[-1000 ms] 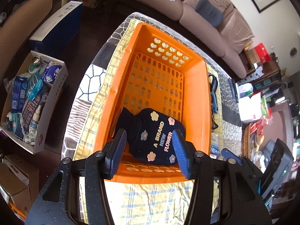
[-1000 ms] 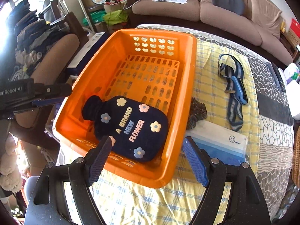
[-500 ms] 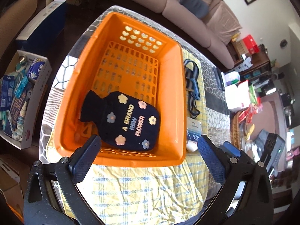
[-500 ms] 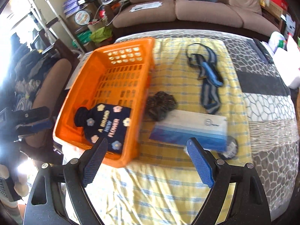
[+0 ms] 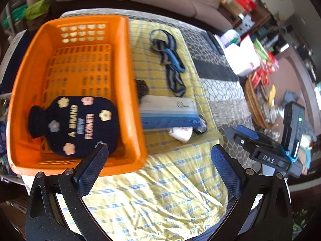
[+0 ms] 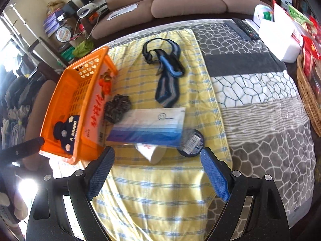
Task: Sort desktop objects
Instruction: 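Move the right tool toward the white paper cup beside the mask pack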
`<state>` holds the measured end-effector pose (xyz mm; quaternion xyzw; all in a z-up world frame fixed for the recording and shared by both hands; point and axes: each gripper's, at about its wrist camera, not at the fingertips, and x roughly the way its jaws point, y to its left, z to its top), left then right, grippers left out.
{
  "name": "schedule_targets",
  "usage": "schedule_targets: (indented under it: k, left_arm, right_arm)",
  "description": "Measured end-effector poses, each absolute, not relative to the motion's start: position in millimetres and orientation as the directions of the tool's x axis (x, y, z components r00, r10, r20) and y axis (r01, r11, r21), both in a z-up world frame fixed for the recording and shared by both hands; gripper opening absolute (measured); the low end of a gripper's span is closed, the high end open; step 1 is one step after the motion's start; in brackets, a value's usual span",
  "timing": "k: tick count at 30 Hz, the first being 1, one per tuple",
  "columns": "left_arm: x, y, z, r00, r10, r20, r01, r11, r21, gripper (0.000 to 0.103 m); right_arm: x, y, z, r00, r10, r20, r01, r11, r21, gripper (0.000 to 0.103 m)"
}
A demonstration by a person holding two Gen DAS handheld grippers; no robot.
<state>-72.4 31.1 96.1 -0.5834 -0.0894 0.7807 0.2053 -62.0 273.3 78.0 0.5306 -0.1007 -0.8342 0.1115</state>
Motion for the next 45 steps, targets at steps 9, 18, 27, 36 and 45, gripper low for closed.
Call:
schedule_targets:
  k: [9,18,27,36,45]
  left_arm:
    - [-78.1,90.2,70.9,-0.157,0.430,-0.889,-0.235,-0.891,-0.389,0.103]
    - [-92.2,113.0,42.3,-0.102,0.498,-0.861,-0.118,-0.865,-0.487,0.103]
    - [-108.2,127.7,30.0,-0.149,0.519,-0.842,-0.054,-0.854,-0.517,0.102]
    - [-109.1,136.2,18.7,-0.160,0.552,-0.818,0.009,-0.828,-0.561,0.101]
    - [-118.8,126.8,-9.6,-0.140,0.523,-0.841,0.112,-0.836,-0.538,0.097]
  right_arm:
    - [-68.2,317.6,46.7,-0.387,-0.354,-0.851,0.003,-0.924,0.383,0.089]
    - [-85.2,343.2,24.0,-0.396,-0.450,-0.801,-0.046,-0.861,0.506,0.089]
    - [-102.6,353.0,-0.2,-0.380,-0.508,-0.773,-0.064,-0.819,0.570,0.089]
    - [-108.9,357.3,-11.8,-0.394,-0.535,-0.747,-0.042,-0.802,0.596,0.089]
    - [-109.9,358.7,-16.6,-0.383,-0.565,-0.731,-0.027,-0.784,0.620,0.089]
